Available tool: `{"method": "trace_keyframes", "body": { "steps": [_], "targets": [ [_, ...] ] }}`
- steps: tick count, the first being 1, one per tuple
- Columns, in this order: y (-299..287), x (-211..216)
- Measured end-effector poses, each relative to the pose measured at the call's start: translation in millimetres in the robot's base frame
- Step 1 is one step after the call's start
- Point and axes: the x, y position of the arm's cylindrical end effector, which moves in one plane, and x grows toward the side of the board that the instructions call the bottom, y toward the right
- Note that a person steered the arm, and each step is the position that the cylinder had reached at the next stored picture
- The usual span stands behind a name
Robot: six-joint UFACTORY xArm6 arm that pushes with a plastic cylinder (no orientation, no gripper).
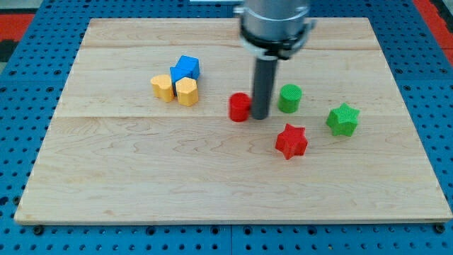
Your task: Move the yellow hexagon towards the top center of the board
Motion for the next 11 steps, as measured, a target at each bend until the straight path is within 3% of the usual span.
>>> {"method": "trace_keyframes", "body": {
  "steps": [1,3,4,6,8,9,11],
  "targets": [
    [-51.5,-22.1],
    [13.1,-35.0],
    [-17.4,-70.2],
    [-150.1,-111.2],
    [-167.3,-79.0],
    [-155.6,-72.8],
    [-106.3,-19.5]
  ]
}}
